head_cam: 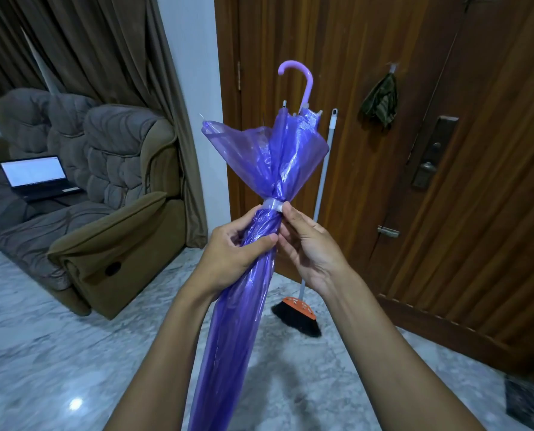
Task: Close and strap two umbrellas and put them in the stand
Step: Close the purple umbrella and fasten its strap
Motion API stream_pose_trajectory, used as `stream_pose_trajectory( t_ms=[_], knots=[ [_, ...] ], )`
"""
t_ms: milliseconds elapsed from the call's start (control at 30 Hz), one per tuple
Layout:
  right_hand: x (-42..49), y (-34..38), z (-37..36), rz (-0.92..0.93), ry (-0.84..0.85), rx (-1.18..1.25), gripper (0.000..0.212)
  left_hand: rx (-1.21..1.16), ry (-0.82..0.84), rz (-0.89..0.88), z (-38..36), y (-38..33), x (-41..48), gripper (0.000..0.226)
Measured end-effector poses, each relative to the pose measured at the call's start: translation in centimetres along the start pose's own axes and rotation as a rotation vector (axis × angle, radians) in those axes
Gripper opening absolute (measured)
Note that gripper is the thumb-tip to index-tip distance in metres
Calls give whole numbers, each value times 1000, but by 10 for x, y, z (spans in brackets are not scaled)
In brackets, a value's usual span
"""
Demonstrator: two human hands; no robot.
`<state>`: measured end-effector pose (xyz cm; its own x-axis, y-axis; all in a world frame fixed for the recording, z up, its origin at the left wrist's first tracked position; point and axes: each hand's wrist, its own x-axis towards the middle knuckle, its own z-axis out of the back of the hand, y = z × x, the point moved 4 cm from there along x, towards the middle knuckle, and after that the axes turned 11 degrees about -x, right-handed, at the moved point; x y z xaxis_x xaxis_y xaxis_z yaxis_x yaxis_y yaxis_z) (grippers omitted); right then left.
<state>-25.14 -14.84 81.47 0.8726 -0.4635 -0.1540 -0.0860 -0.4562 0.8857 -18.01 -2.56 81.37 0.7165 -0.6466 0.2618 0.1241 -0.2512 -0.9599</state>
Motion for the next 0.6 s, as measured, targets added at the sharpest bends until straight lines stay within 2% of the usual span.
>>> stream_pose_trajectory(
  t_ms=[133, 300, 367, 467, 600],
  knots=[
    [-1, -1, 2, -13, 23, 18, 32, 0, -5, -14, -2, 0, -1, 60],
    [1, -1, 6, -3, 17, 2, 31, 23, 8, -12, -4, 0, 0, 64],
    [1, -3, 7, 17, 22, -2, 40, 29, 11, -16, -5, 1, 0, 64],
    [2, -7, 9, 33, 77, -48, 49, 3, 39, -1, -9, 1, -2, 61],
    [1, -9, 9, 85, 168, -65, 46, 13, 99, 11, -15, 1, -4, 57]
  ],
)
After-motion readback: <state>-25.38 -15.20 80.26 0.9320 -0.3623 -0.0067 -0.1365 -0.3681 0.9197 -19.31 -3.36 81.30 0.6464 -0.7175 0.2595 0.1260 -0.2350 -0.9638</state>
